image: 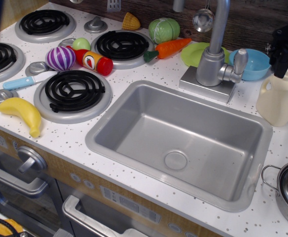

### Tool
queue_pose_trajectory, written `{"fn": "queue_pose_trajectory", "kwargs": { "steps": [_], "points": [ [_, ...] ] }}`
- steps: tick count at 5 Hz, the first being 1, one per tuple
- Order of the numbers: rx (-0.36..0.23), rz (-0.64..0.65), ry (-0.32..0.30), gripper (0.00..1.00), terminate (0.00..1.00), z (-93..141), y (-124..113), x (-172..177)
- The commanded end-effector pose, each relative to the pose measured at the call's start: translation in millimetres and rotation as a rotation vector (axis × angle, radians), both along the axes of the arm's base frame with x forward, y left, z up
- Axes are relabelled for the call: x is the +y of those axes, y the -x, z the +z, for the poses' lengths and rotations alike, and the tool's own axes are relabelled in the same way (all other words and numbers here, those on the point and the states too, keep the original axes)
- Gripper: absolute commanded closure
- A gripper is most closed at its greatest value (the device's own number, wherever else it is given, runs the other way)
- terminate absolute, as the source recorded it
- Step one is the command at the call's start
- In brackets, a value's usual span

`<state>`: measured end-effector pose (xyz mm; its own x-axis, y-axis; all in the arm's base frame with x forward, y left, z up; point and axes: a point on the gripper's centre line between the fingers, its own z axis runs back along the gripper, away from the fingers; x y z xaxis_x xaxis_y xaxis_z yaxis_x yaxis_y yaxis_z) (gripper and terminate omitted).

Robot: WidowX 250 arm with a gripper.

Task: Put detergent in sink

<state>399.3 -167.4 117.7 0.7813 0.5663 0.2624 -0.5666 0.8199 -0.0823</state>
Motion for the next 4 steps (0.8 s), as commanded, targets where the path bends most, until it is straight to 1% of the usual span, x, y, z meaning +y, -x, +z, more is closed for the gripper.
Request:
{"fn": "queue_pose_trajectory", "kwargs": {
  "steps": [1,3,4],
  "points": [
    [-0.09,0.014,0.044,0.0,0.0,19,-18,-7],
    [-0.122,-0.013,0.032,0.0,0.0,0,-29,5],
    [-0.139,-0.023,0.015,0.0,0.0,-11,-32,11]
  ]
}}
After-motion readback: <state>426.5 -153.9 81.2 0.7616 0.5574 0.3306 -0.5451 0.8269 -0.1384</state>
